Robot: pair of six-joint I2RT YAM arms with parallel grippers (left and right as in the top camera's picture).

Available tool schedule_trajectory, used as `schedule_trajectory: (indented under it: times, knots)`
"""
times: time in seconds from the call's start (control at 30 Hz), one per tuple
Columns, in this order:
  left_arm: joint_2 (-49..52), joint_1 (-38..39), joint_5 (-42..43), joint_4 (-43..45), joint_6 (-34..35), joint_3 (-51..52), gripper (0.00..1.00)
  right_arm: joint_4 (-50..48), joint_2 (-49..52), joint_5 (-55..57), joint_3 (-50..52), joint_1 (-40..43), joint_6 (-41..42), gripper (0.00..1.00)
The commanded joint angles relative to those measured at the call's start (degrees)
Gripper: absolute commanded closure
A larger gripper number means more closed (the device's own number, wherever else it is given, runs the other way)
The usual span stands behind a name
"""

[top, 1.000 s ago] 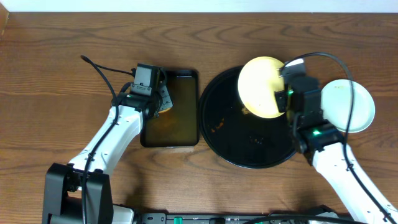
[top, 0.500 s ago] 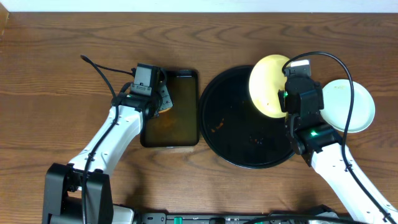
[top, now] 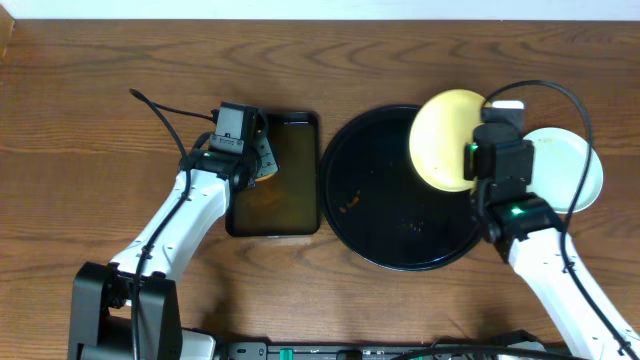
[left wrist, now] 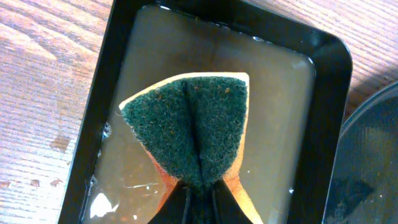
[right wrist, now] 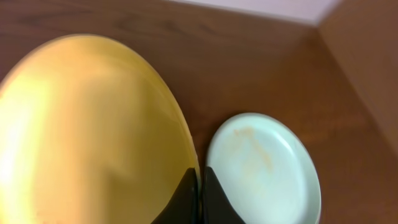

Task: Clean dirty plates on tray and stack at the side
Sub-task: 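Lift the yellow plate with right gripper and stack it on green plates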

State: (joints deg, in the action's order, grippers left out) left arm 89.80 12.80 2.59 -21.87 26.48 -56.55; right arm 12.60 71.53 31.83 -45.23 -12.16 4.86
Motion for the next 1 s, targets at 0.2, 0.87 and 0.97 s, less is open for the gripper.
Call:
schedule_trajectory:
  times: [0.2,0.87,0.97]
  knots:
    - [-0.1,-0.2,-0.7,0.0,-1.2,0.1,0.92,4.1,-0.3,-8.6,-0.1,22.8,17.1,0.99]
    - [-0.1,-0.2,-0.7,0.0,-1.2,0.1,0.92,-6.5,13.1,-17.6,-0.1,40.7,18.1,0.73]
    - [-0.1,-0.2,-0.7,0.1,-1.2,0.1,0.92,-9.9,13.1,-30.9,-0.1,40.6,13.6,0.69]
